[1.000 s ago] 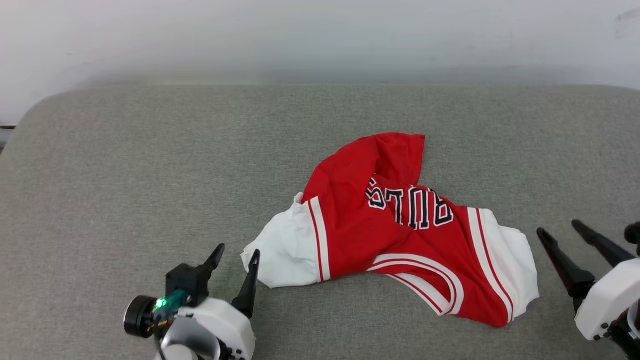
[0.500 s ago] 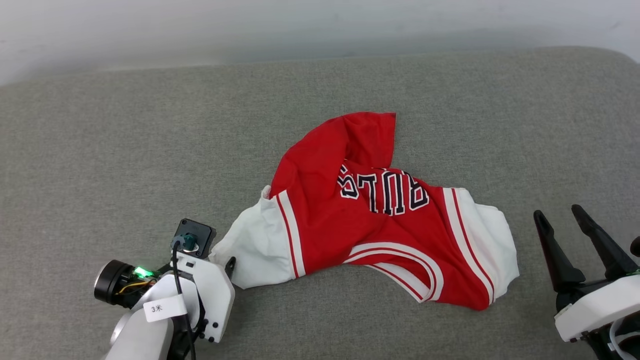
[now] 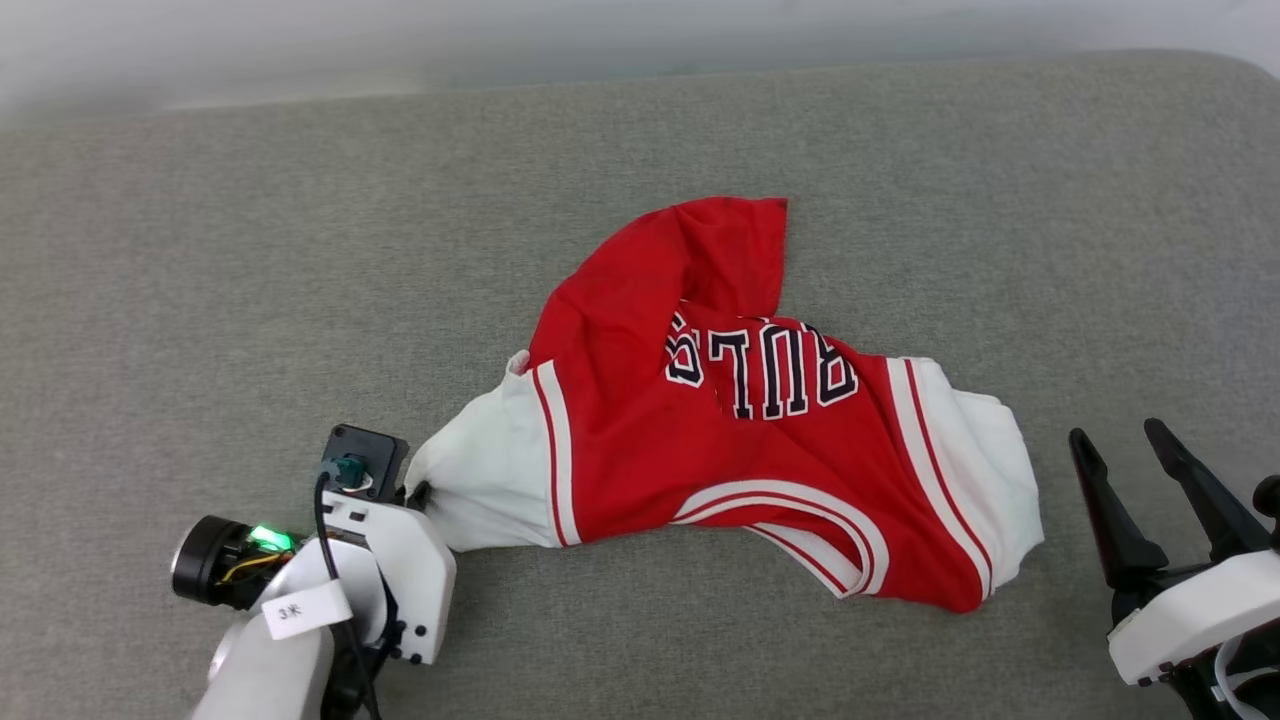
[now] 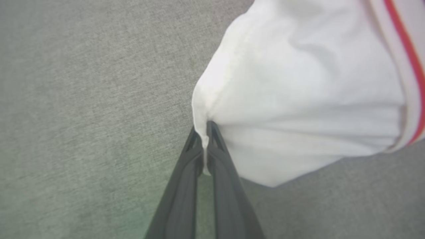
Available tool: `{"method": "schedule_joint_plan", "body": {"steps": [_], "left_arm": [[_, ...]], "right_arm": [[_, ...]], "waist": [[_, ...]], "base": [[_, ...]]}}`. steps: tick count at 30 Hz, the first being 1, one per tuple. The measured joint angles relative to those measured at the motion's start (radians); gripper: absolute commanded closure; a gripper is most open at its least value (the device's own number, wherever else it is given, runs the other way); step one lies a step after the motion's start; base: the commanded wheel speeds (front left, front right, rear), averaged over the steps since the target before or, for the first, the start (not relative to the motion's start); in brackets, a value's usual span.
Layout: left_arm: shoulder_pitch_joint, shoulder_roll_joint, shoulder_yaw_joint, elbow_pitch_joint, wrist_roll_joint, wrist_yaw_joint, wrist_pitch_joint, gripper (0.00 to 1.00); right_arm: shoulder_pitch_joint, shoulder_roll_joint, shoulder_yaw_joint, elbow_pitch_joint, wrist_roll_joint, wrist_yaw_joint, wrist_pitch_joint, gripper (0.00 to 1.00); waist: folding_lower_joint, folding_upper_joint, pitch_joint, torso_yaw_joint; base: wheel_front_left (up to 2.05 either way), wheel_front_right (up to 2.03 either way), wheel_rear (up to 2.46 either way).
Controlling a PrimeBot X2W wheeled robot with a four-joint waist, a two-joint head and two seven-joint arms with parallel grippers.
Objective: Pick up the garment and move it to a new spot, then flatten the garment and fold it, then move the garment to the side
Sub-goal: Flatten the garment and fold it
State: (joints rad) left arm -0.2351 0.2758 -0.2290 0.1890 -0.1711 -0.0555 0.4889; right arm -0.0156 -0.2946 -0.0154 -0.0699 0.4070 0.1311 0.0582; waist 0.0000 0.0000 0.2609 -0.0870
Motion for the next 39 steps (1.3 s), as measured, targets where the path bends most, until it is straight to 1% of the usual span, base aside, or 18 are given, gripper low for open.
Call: {"method": "schedule_joint_plan", "body": {"steps": [2, 5, 10, 14, 18, 21, 22, 23, 24, 27, 29, 32, 33, 36, 39], "left_arm": [[0.0, -0.002, 0.018, -0.006, -0.002, 0.023, -0.016, 1.0], [0.01, 0.015, 0.063, -0.018, -0.019, 0.051, -0.04, 1.0], [0.067, 0.037, 0.126, -0.037, -0.056, 0.082, -0.06, 1.0], [0.129, 0.046, 0.148, -0.042, -0.083, 0.088, -0.046, 1.0], [0.161, 0.04, 0.143, -0.039, -0.11, 0.08, -0.025, 1.0], [0.167, 0.037, 0.137, -0.038, -0.112, 0.073, -0.04, 1.0], [0.167, 0.036, 0.135, -0.039, -0.112, 0.072, -0.053, 0.69], [0.167, 0.035, 0.131, -0.039, -0.11, 0.071, -0.068, 0.09], [0.165, 0.032, 0.128, -0.038, -0.103, 0.072, -0.084, 0.0], [0.142, 0.028, 0.119, -0.043, -0.085, 0.073, -0.155, 0.0], [0.127, 0.023, 0.11, -0.056, -0.072, 0.072, -0.223, 0.0], [0.114, 0.003, 0.087, -0.077, -0.057, 0.052, -0.348, 0.0], [0.11, -0.008, 0.083, -0.082, -0.053, 0.052, -0.391, 0.0], [0.1, -0.026, 0.054, -0.089, -0.03, 0.041, -0.526, 0.0], [0.091, -0.042, 0.004, -0.09, 0.01, 0.02, -0.654, 0.0]], "right_arm": [[0.0, -0.004, 0.001, 0.009, -0.004, 0.0, 0.013, 0.0], [0.002, -0.006, -0.002, 0.02, -0.006, 0.0, 0.028, 0.0], [0.009, -0.009, -0.003, 0.033, -0.011, 0.0, 0.056, 0.0], [0.021, -0.007, -0.008, 0.045, -0.013, 0.0, 0.076, 0.0], [0.032, -0.002, -0.021, 0.062, -0.03, 0.0, 0.105, 0.0], [0.033, 0.004, -0.025, 0.069, -0.032, 0.0, 0.116, 0.0], [0.034, 0.005, -0.027, 0.071, -0.032, 0.0, 0.12, 0.0], [0.036, 0.006, -0.029, 0.073, -0.035, 0.0, 0.126, 0.0], [0.037, 0.006, -0.032, 0.076, -0.039, 0.0, 0.128, 0.0], [0.04, 0.005, -0.036, 0.081, -0.039, 0.0, 0.146, 0.0], [0.042, -0.002, -0.033, 0.079, -0.039, 0.0, 0.164, 0.0], [0.043, -0.03, -0.023, 0.068, -0.032, 0.0, 0.208, 0.0], [0.042, -0.045, -0.017, 0.062, -0.029, 0.0, 0.227, 0.0], [0.034, -0.095, -0.003, 0.047, -0.02, 0.0, 0.309, 0.0], [0.0, -0.146, 0.018, 0.042, 0.002, 0.0, 0.443, 0.0]], "waist": [[0.0, 0.0, -0.005, 0.012], [0.0001, 0.0, -0.019, 0.031], [0.0, 0.0, -0.046, 0.064], [0.0, 0.0, -0.065, 0.087], [0.0, 0.0, -0.078, 0.106], [0.0, 0.0, -0.085, 0.116], [0.0, 0.0, -0.087, 0.12], [0.0, 0.0, -0.09, 0.123], [0.0, 0.0, -0.092, 0.126], [0.0, 0.0, -0.102, 0.136], [0.0, 0.0, -0.107, 0.145], [0.0, 0.0, -0.114, 0.163], [0.0, 0.0, -0.116, 0.17], [0.0, 0.0, -0.119, 0.192], [0.0, 0.0, -0.117, 0.217]], "base": [[0.0, 0.0, 0.0], [0.0, 0.0, 0.0], [0.0, 0.0, 0.0], [0.0, 0.0, 0.0], [0.0, 0.0, 0.0], [0.0, 0.0, 0.0], [0.0, 0.0, 0.0], [0.0, 0.0, 0.0], [0.0, 0.0, 0.0], [0.0, 0.0, 0.0], [0.0, 0.0, 0.0], [0.0, 0.0, 0.0], [0.0, 0.0, 0.0], [0.0, 0.0, 0.0], [0.0, 0.0, 0.0]]}}
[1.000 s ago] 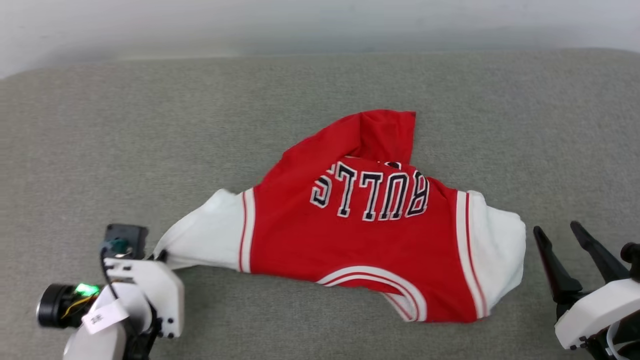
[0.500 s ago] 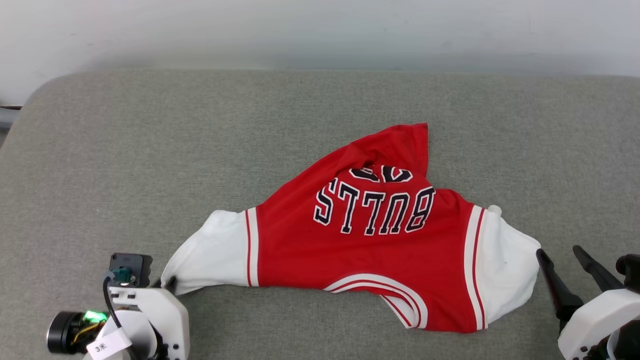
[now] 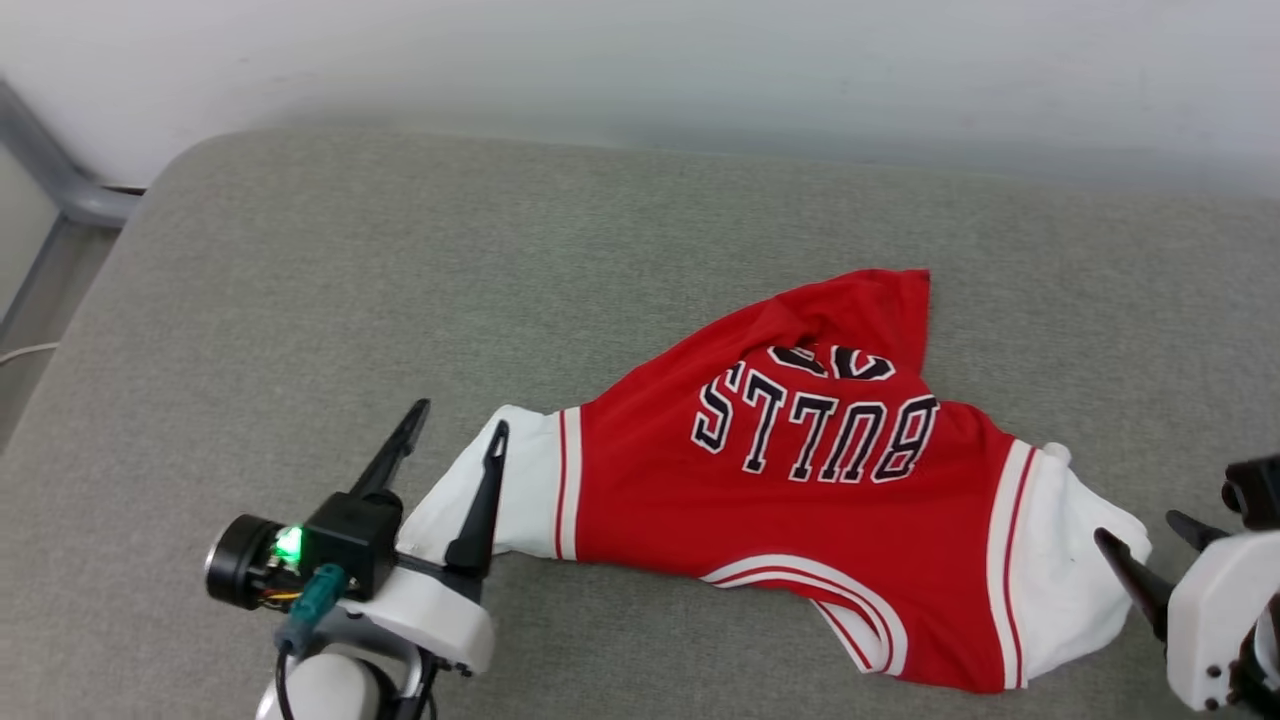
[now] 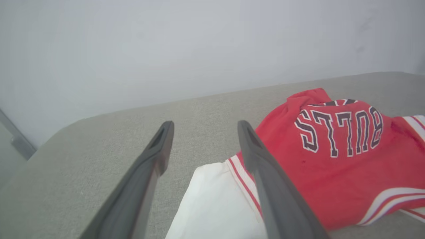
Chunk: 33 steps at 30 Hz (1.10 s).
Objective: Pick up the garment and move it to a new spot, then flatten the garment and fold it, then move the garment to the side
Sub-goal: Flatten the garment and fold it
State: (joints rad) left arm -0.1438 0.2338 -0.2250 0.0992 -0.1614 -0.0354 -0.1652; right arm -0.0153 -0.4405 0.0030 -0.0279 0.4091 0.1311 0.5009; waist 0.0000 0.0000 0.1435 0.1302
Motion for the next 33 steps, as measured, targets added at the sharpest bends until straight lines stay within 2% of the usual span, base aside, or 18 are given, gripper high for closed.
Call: {"method": "schedule_joint_plan", "body": {"steps": [5, 7, 10, 14, 15, 22, 23, 24, 25, 30, 33], "left_arm": [[-0.016, -0.04, -0.027, -0.005, 0.026, 0.009, -0.088, 0.0], [-0.024, -0.053, -0.035, -0.015, 0.041, 0.009, -0.095, 0.0], [-0.026, -0.069, -0.041, -0.045, 0.048, 0.004, -0.096, 0.0], [-0.029, -0.084, -0.044, -0.06, 0.06, -0.01, -0.097, 0.0], [-0.031, -0.093, -0.036, -0.069, 0.061, -0.017, -0.098, 0.0], [-0.031, -0.104, -0.019, -0.075, 0.071, -0.028, -0.098, 0.0], [-0.031, -0.105, -0.015, -0.076, 0.072, -0.03, -0.098, 0.0], [-0.031, -0.105, -0.012, -0.076, 0.074, -0.031, -0.098, 0.0], [-0.031, -0.106, -0.009, -0.075, 0.078, -0.033, -0.098, 0.0], [-0.03, -0.106, 0.001, -0.059, 0.087, -0.041, -0.098, 0.0], [-0.03, -0.104, 0.003, -0.054, 0.088, -0.044, -0.098, 0.0]], "right_arm": [[-0.087, -0.077, 0.041, 0.011, 0.047, 0.0, 0.269, 0.0], [-0.132, -0.112, 0.061, 0.025, 0.045, 0.0, 0.341, 0.0], [-0.196, -0.126, 0.086, 0.065, 0.062, 0.0, 0.419, 0.0], [-0.239, -0.159, 0.121, 0.142, 0.058, 0.0, 0.464, 0.0], [-0.254, -0.159, 0.136, 0.203, 0.061, 0.0, 0.47, 0.0], [-0.268, -0.154, 0.168, 0.279, 0.092, -0.001, 0.448, 0.0], [-0.269, -0.154, 0.174, 0.286, 0.095, -0.002, 0.444, 0.41], [-0.271, -0.154, 0.18, 0.289, 0.099, -0.002, 0.44, 0.89], [-0.272, -0.154, 0.185, 0.293, 0.103, -0.002, 0.434, 1.0], [-0.272, -0.162, 0.197, 0.321, 0.11, 0.001, 0.386, 1.0], [-0.273, -0.207, 0.174, 0.351, 0.089, 0.001, 0.369, 1.0]], "waist": [[0.0, 0.0, 0.009, 0.046], [0.0, 0.0, 0.016, 0.066], [0.0, 0.0, 0.028, 0.092], [0.0, 0.0, 0.049, 0.124], [0.0001, 0.0, 0.065, 0.143], [0.0, 0.0, 0.093, 0.163], [0.0, 0.0, 0.094, 0.162], [0.0, 0.0, 0.095, 0.16], [0.0, 0.0, 0.096, 0.158], [0.0, 0.0, 0.087, 0.134], [0.0, 0.0, 0.079, 0.121]], "base": [[0.0, 0.0, 0.0], [0.0, 0.0, 0.0], [0.0, 0.0, 0.0], [0.0, 0.0, 0.0], [0.0, 0.0, 0.0], [0.0, 0.0, 0.0], [0.0, 0.0, 0.0], [0.0, 0.0, 0.0], [0.0, 0.0, 0.0], [0.0, 0.0, 0.0], [0.0, 0.0, 0.0]]}}
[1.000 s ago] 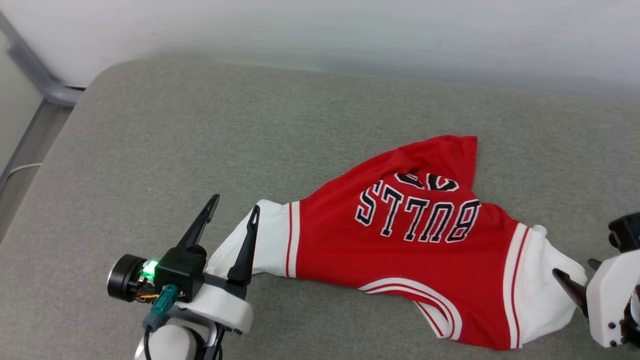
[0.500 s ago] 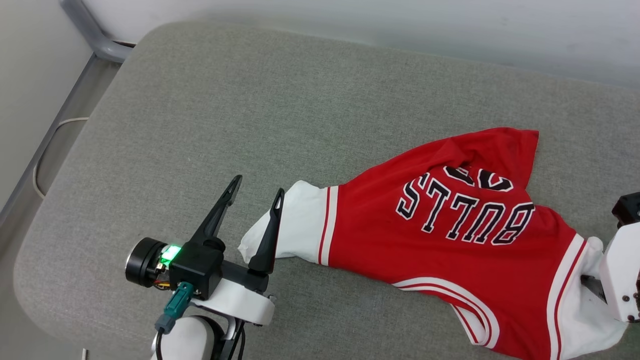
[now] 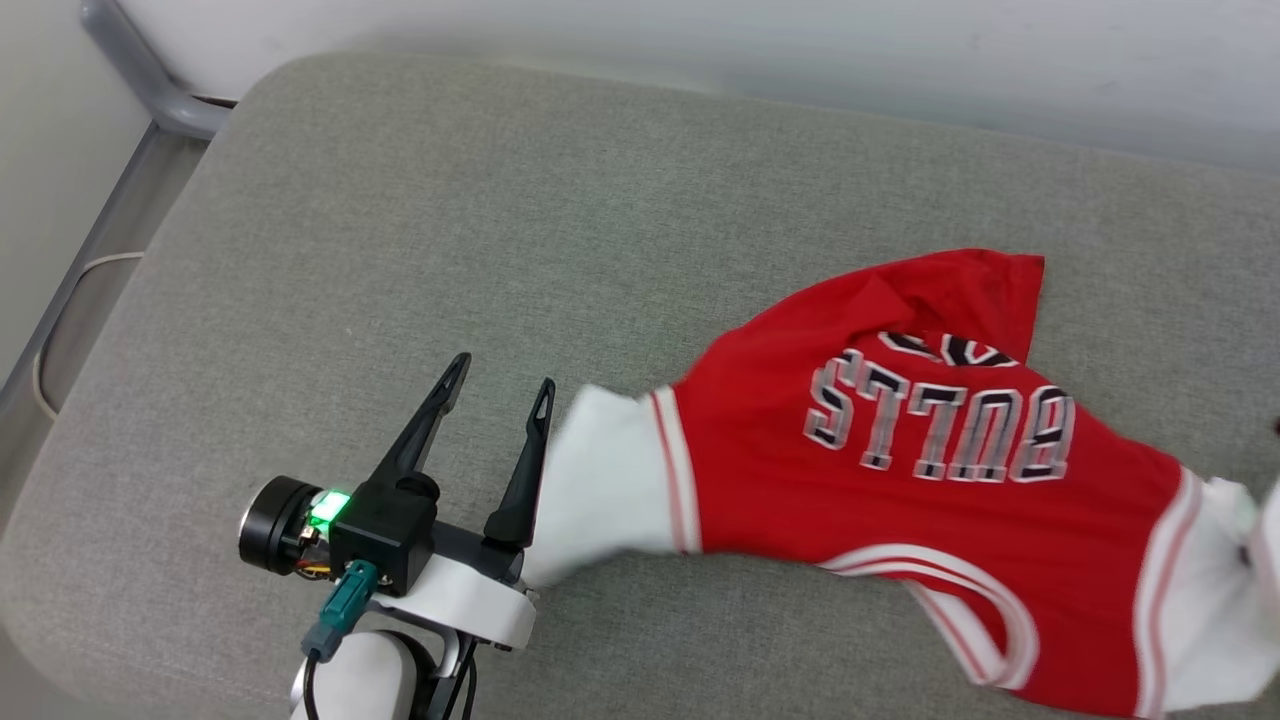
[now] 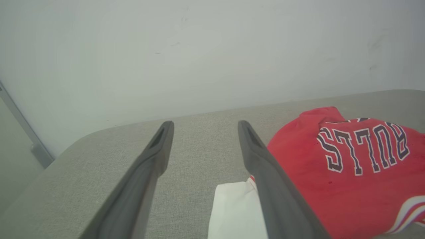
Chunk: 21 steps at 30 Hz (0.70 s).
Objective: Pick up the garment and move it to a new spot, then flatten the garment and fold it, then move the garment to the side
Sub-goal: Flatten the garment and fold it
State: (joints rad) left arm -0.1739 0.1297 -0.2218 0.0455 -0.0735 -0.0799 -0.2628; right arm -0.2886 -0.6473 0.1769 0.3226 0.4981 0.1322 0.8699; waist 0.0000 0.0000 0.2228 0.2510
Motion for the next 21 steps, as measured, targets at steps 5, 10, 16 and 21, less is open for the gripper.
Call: {"method": "schedule_joint_plan", "body": {"steps": [5, 10, 16, 21], "left_arm": [[0.0, 0.001, -0.002, 0.009, 0.001, -0.011, 0.0, 0.0], [0.0, -0.001, -0.006, 0.014, 0.002, -0.017, 0.0, 0.0], [0.0, -0.003, -0.008, 0.034, -0.002, -0.026, 0.0, 0.0], [0.002, 0.002, -0.01, 0.06, -0.011, -0.033, 0.0, 0.0]], "right_arm": [[-0.001, -0.056, -0.054, 0.052, -0.038, -0.001, -0.004, 1.0], [-0.006, -0.088, -0.106, 0.103, -0.084, -0.001, -0.025, 1.0], [-0.018, -0.037, -0.122, 0.138, -0.108, -0.001, -0.099, 0.0], [-0.039, 0.012, -0.139, 0.141, -0.134, -0.001, -0.209, 0.0]], "waist": [[0.0, 0.0, -0.007, -0.015], [0.0, 0.0, -0.003, -0.02], [0.0, 0.0, 0.0, -0.026], [0.0001, 0.0, -0.01, -0.046]], "base": [[0.0, 0.0, 0.0], [0.0, 0.0, 0.0], [0.0, 0.0, 0.0], [0.0, 0.0, 0.0]]}}
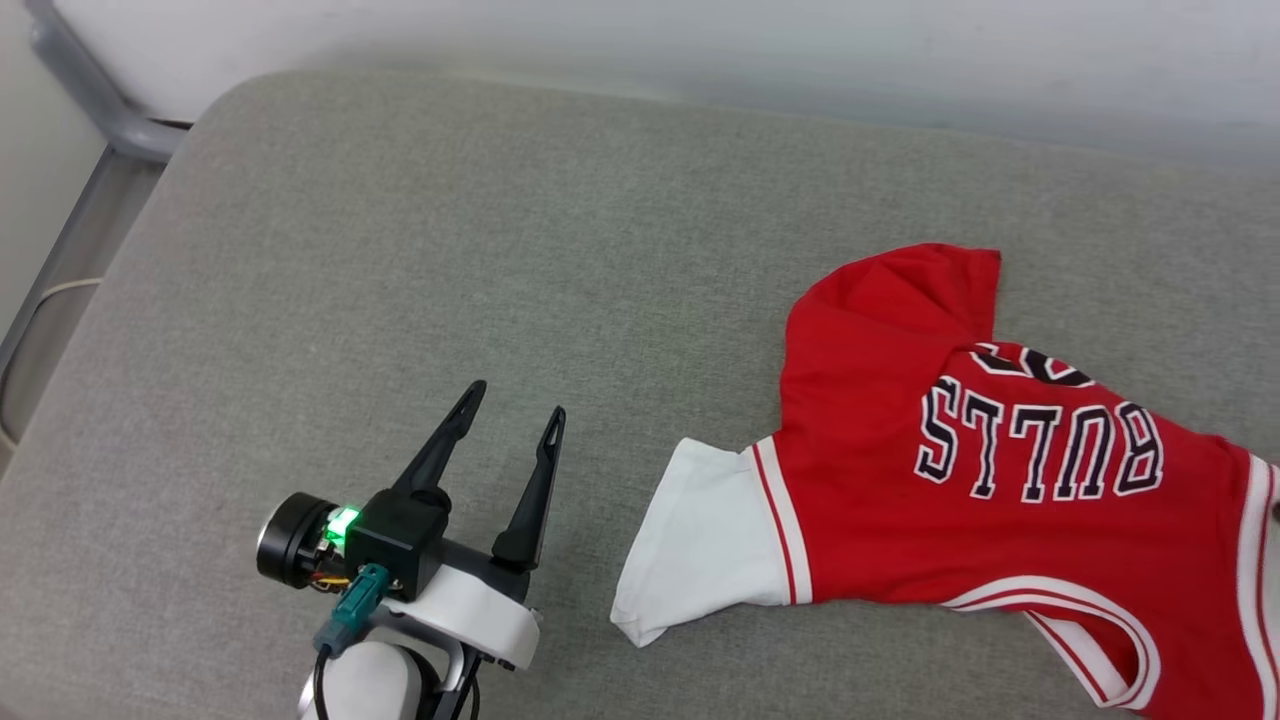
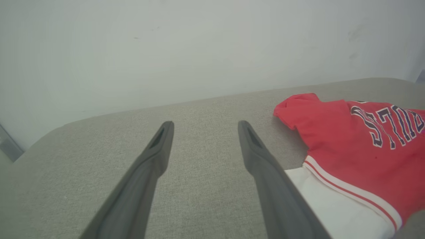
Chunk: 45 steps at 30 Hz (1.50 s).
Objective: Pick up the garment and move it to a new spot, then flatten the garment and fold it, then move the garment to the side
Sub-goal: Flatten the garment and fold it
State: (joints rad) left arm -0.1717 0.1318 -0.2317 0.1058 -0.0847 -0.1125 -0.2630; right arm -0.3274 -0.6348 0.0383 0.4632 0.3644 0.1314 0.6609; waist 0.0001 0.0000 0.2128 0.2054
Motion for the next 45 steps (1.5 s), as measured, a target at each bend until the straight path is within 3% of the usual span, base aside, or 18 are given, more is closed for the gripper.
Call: {"method": "schedule_joint_plan", "body": {"steps": [9, 14, 20, 25, 30, 33, 39, 45], "left_arm": [[0.026, 0.014, -0.015, 0.068, -0.074, -0.011, 0.0, 0.0], [0.032, 0.014, 0.0, 0.048, -0.105, -0.01, 0.0, 0.0], [0.077, -0.004, 0.031, 0.02, -0.111, -0.005, 0.0, 0.0], [0.113, -0.013, 0.025, 0.04, -0.111, -0.007, 0.0, 0.0], [0.119, -0.001, -0.022, 0.06, -0.143, -0.012, 0.052, 0.0], [0.086, 0.021, -0.047, 0.033, -0.175, -0.014, 0.202, 0.0], [0.077, 0.08, -0.09, -0.071, -0.208, -0.007, 0.644, 0.0], [0.104, 0.135, -0.113, -0.165, -0.181, 0.038, 0.885, 0.0]], "right_arm": [[0.042, 0.111, -0.077, -0.13, 0.013, 0.0, -0.282, 0.0], [0.125, 0.225, -0.178, -0.259, 0.013, 0.0, -0.494, 0.0], [0.251, 0.34, -0.185, -0.406, 0.026, 0.0, -0.701, 0.0], [0.32, 0.379, -0.183, -0.458, 0.032, 0.0, -0.79, 0.0], [0.334, 0.392, -0.18, -0.465, 0.033, 0.0, -0.805, 0.0], [0.334, 0.394, -0.19, -0.467, 0.032, 0.0, -0.804, 0.0], [0.328, 0.399, -0.192, -0.468, 0.027, 0.0, -0.8, 0.0], [0.317, 0.408, -0.175, -0.465, 0.022, 0.0, -0.805, 0.0]], "waist": [[0.0, 0.0, -0.063, -0.055], [-0.0001, 0.0, -0.092, -0.097], [-0.0001, 0.0, -0.114, -0.14], [-0.0001, 0.0, -0.122, -0.16], [-0.0001, 0.0, -0.111, -0.176], [-0.0001, 0.0, -0.099, -0.18], [-0.0001, 0.0, -0.075, -0.2], [0.0, 0.0, -0.042, -0.229]], "base": [[0.0, 0.0, 0.0], [0.0, 0.0, 0.0], [0.0, 0.0, 0.0], [0.0, 0.0, 0.0], [0.0, 0.0, 0.0], [0.0, 0.0, 0.0], [0.0, 0.0, 0.0], [0.0, 0.0, 0.0]]}}
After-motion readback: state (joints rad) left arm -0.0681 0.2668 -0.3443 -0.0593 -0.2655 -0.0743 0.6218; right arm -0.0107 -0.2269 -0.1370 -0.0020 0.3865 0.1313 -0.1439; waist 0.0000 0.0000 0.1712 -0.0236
